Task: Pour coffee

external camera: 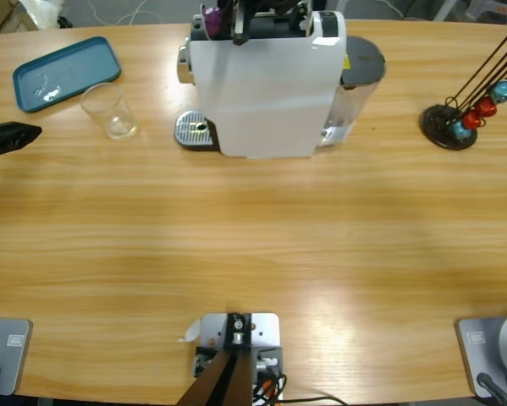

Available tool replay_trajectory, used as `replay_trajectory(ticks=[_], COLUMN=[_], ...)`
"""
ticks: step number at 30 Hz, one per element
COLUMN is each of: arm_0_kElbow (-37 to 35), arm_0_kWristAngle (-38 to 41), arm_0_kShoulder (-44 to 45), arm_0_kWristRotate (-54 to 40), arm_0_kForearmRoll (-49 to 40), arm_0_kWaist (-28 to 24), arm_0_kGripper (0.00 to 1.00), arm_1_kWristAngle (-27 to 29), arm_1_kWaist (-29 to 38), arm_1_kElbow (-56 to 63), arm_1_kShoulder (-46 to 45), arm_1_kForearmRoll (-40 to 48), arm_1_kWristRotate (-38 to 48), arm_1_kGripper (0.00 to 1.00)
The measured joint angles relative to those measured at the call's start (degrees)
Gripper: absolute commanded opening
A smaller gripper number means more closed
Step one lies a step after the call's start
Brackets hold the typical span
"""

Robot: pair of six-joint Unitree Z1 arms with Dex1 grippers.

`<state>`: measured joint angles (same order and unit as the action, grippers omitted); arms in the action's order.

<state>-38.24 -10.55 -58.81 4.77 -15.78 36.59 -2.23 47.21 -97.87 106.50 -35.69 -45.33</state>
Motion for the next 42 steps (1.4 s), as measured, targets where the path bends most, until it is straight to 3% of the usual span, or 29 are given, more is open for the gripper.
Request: replay_trajectory(ticks=[5,8,12,24,26,27,29,30,31,32,34,35,38,42], arm_0_kElbow=[0.0,0.0,0.0,0.0,0.0,0.0,0.0,0.0,0.0,0.0,0.0,0.0,0.0,0.0], arm_0_kWristAngle=[0.0,0.0,0.0,0.0,0.0,0.0,0.0,0.0,0.0,0.0,0.0,0.0,0.0,0.0], arm_0_kShoulder=[-0.06,-0.06,-0.06,-0.1,-0.12,-0.13,-0.13,-0.13,-0.14,-0.14,-0.15,-0.17,-0.32,-0.55], arm_0_kWristRotate=[0.0,0.0,0.0,0.0,0.0,0.0,0.0,0.0,0.0,0.0,0.0,0.0,0.0,0.0], arm_0_kForearmRoll=[0.02,0.03,0.03,0.04,0.04,0.04,0.04,0.04,0.04,0.04,0.04,0.04,0.07,0.08], arm_0_kWaist=[0.0,0.0,0.0,0.0,0.0,0.0,0.0,0.0,0.0,0.0,0.0,0.0,0.0,0.0], arm_0_kGripper=[0.945,0.945,0.945,0.945,0.945,0.945,0.945,0.945,0.945,0.945,0.945,0.945,0.945,0.945], arm_1_kWristAngle=[0.0,0.16,0.35,0.35,0.43,0.54,1.14,2.11,3.62,4.88,6.4,6.84,10.06,18.36], arm_1_kWaist=[-0.01,-0.01,-0.01,-0.01,-0.01,0.03,0.67,1.39,2.5,3.66,5.73,6.39,7.1,7.22], arm_1_kElbow=[-0.01,-0.01,-0.01,-0.17,-0.41,-0.69,-1.7,-2.32,-3.01,-3.29,-4.37,-5.02,-8.35,-9.3], arm_1_kShoulder=[0.04,0.1,0.23,0.52,0.51,0.45,-0.16,-0.77,-1.6,-2.68,-4.88,-6.2,-9.97,-15.08], arm_1_kForearmRoll=[0.01,0.01,0.01,0.01,0.01,0.01,0.04,0.04,0.04,-0.03,-0.95,-2.29,-8.73,-13.37], arm_1_kWristRotate=[0.0,0.13,1.1,2.36,2.39,2.64,4.9,6.93,9.06,10.59,12.09,12.45,12.61,13.83], arm_1_kGripper=[0.016,0.26,0.36,0.388,0.832,0.927,0.985,0.977,0.894,0.716,0.115,0.0,0.0,0.0])
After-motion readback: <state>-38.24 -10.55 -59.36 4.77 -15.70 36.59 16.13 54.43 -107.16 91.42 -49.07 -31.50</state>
